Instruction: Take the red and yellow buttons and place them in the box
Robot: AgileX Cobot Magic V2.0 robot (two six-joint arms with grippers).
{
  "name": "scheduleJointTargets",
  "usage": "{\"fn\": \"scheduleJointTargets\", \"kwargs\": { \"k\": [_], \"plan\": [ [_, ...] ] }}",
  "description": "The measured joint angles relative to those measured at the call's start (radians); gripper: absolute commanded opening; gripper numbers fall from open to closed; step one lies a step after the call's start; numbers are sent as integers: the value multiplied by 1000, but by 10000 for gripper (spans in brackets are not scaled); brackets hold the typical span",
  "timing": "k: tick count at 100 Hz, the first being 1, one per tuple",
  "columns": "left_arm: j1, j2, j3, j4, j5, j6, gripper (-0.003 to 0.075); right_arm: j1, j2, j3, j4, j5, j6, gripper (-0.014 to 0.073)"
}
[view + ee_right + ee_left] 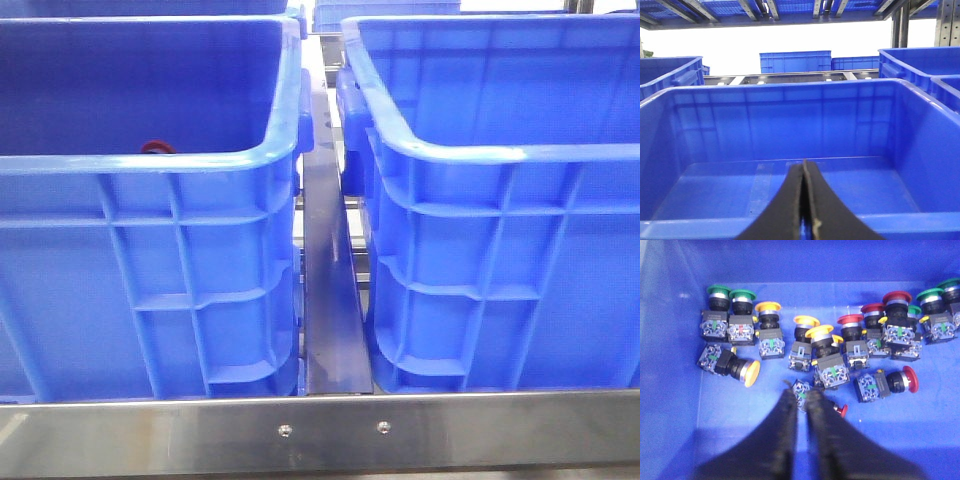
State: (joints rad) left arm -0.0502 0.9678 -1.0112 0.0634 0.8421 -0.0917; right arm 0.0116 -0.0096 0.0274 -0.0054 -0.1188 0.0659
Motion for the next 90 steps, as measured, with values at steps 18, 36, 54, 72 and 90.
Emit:
{"fn": "scheduleJointTargets", "kwargs": {
  "k": [18, 36, 54, 72, 90],
  "plan": [
    [0, 0, 0, -5, 0, 0, 579, 0, 0, 0, 0, 0, 0, -105],
    [0, 0, 0, -40, -10, 9, 578, 0, 0, 0, 0, 0, 0, -105],
    [-25, 52, -25, -143, -39, 92, 575, 0, 0, 0, 0, 0, 0, -105],
    [-152, 199, -88, -166, -54, 118, 575, 0, 0, 0, 0, 0, 0, -105],
    [-255, 396, -187, -166, -77, 120, 575, 0, 0, 0, 0, 0, 0, -105]
  ]
}}
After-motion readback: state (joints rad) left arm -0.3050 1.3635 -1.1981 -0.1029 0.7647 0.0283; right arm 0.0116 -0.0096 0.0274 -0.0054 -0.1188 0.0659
